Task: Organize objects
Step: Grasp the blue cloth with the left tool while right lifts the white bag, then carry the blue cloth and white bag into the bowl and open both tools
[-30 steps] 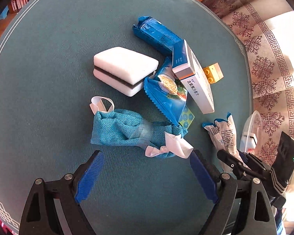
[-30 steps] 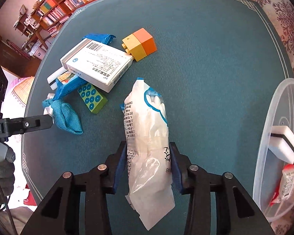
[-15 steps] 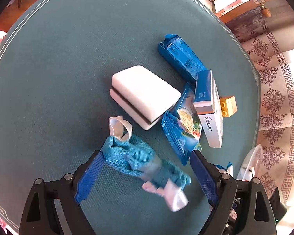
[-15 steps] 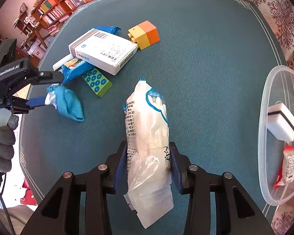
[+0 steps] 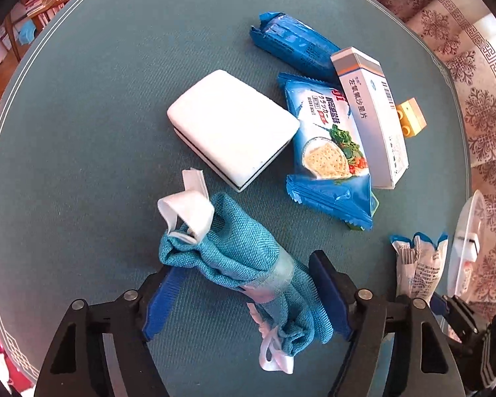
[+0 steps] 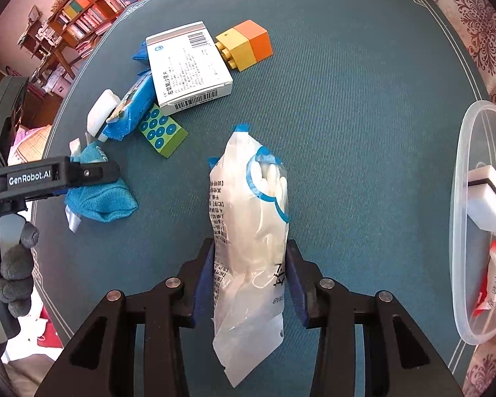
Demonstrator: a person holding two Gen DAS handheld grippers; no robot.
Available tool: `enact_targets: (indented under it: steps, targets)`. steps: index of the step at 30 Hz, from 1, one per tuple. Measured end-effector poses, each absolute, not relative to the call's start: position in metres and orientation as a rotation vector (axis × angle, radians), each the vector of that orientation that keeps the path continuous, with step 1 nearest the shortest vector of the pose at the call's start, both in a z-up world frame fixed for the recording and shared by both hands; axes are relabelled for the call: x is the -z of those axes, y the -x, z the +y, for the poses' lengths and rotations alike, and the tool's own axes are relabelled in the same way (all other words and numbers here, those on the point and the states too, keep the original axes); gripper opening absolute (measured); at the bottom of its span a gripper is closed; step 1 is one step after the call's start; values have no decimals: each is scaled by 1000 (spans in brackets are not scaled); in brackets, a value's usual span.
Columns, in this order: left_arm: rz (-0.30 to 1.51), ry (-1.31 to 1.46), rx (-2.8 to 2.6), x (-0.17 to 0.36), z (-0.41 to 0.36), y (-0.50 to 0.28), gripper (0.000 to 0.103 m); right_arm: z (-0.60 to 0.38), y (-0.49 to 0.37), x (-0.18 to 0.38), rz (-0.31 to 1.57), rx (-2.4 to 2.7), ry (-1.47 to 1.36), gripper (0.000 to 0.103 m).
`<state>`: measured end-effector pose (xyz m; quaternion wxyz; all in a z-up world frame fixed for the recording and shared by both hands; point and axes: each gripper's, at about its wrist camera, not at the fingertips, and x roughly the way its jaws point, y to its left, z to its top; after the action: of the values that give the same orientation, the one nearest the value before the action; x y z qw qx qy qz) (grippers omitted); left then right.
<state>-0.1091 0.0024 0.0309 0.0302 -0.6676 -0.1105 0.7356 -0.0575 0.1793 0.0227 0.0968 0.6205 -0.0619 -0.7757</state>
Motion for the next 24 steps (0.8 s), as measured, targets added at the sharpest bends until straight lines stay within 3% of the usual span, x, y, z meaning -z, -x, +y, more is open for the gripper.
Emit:
enact_targets:
  steps: [3, 6, 13, 24]
  targets:
    - [-320, 2039, -2238, -33, 6, 109, 62, 176, 64, -15, -188, 2297, -1849, 43]
    - [-269, 2027, -2231, -36, 12, 107, 59, 172, 68, -14, -163, 2300, -1848, 42]
    - [-134, 1921, -2250, -63, 38, 104, 59, 192, 67, -36, -269, 2348, -1808, 41]
    - [11, 1741, -2197, -96, 105, 112, 59, 325, 53, -117, -488, 2688, -1704, 41]
